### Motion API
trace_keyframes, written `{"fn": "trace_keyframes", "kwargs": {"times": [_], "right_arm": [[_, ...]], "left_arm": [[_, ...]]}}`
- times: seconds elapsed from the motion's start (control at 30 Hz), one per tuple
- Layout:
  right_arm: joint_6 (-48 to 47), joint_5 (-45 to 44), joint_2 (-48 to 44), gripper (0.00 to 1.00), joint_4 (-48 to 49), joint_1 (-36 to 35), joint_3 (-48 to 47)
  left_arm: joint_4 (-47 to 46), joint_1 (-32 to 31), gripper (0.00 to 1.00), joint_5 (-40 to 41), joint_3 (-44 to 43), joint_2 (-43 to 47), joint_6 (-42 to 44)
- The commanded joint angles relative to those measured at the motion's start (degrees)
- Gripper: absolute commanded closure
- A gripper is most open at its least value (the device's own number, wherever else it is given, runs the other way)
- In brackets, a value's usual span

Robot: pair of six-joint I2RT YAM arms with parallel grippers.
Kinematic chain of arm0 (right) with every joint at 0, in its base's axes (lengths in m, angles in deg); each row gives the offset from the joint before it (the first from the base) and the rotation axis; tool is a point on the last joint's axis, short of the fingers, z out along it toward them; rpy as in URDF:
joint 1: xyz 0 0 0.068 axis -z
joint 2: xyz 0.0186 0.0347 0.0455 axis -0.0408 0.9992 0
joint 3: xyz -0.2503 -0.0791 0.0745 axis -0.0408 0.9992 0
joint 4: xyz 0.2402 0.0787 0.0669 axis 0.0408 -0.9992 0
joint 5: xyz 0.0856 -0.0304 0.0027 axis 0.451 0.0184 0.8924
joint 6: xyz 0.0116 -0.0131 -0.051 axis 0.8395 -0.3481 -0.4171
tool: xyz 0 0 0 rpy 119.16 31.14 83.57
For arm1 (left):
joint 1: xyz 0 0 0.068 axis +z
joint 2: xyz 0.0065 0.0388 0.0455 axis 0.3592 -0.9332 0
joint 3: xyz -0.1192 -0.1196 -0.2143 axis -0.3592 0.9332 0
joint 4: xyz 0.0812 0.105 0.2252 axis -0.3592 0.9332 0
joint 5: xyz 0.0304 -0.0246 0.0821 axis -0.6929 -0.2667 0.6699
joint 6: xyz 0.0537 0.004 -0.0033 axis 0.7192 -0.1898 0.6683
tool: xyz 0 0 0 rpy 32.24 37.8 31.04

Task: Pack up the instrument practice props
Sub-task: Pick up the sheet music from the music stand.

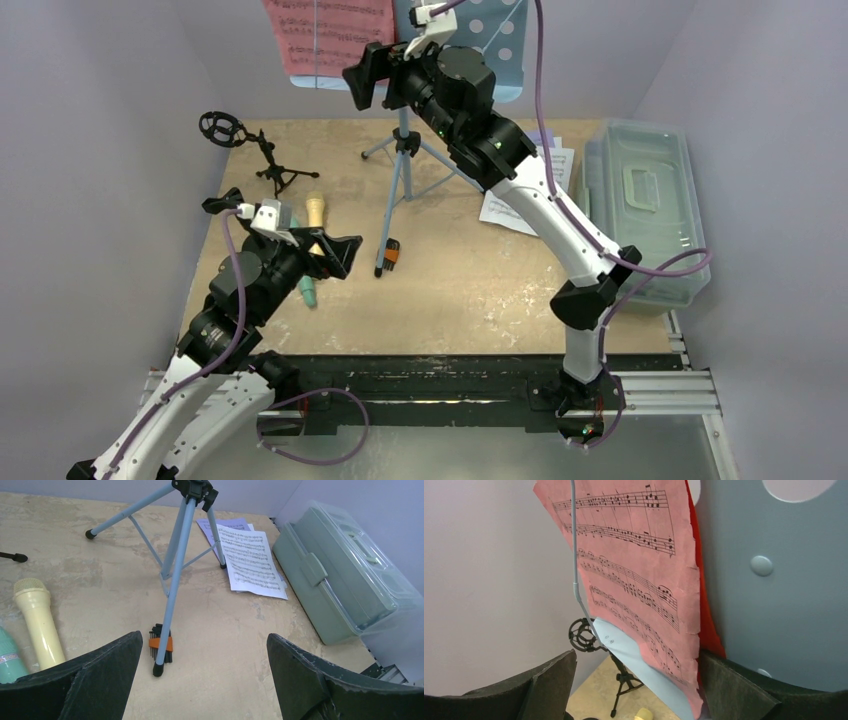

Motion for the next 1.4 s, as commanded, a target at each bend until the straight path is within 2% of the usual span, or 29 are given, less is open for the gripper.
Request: {"fn": "trace_keyframes", "kwargs": {"times": [0.0,0.27,0.47,0.53,0.67,0.83,1.07,1.37], "right_arm": [[-2.19,1.79,0.91,0.10,3.70,-0.24,-4.71],[-7.51,2.91,2.75,0.38,5.68,-0.24,-7.92],[-10.24,-0.08,4.81,0.44,8.66,-0.24,-9.45],[-11.64,-0.64,5.68,0.55,9.47,-0.24,-10.01],[-15.28,0.38,5.98,1.00,9.64,-0.24,-12.34],[-19.93,-1.44,3.54,1.00,8.37,-0.24,-16.73],[-24.04,0.40,-3.06,1.00,4.93,-0.24,-18.75],[-23.54,10.64,-12.77,1.00,-3.65,-0.24,-13.53]], "left_arm": [[-1.34,0.31,0.05,0.44,-0.10,0.28,-0.09],[-0.02,0.32,0.05,0.69,-0.87,0.47,0.25],[-0.35,0.27,0.05,0.23,-0.85,0.02,-0.14],[0.00,0.28,0.05,0.28,-1.00,0.10,-0.26],[0.78,0.29,0.05,0.60,-1.22,0.49,-0.19],[1.48,0.24,0.05,0.76,-1.78,1.00,-0.20],[1.06,0.27,0.05,0.46,-1.64,1.24,-0.84],[0.93,0.31,0.05,-0.29,-1.58,1.12,-0.23]]}}
